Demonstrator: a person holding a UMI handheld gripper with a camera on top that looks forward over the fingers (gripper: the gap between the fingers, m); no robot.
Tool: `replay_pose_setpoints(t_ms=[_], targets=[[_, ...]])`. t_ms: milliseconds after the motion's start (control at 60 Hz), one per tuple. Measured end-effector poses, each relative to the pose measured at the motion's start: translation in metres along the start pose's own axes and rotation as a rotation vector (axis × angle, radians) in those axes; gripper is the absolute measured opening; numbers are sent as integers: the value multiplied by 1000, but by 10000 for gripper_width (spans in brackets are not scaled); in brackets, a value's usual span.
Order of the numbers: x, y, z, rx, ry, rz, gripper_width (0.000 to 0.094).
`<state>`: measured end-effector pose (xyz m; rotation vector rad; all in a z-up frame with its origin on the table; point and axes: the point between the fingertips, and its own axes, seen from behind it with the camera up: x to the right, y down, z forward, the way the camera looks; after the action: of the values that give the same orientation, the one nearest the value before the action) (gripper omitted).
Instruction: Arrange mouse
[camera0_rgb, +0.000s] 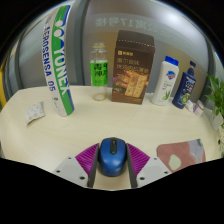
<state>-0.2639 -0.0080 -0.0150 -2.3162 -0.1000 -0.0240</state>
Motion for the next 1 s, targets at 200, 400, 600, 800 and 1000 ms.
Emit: replay_pose_setpoints(t_ms=[200, 400, 600, 800, 1000], targets=[[-3, -6, -5, 4, -35, -32, 384], [6, -93, -103, 189, -88, 10, 384], [107, -154, -198, 346, -7, 51, 384], [209, -57, -137, 172, 56, 56, 383], [227, 40, -68, 12, -4, 37, 392]])
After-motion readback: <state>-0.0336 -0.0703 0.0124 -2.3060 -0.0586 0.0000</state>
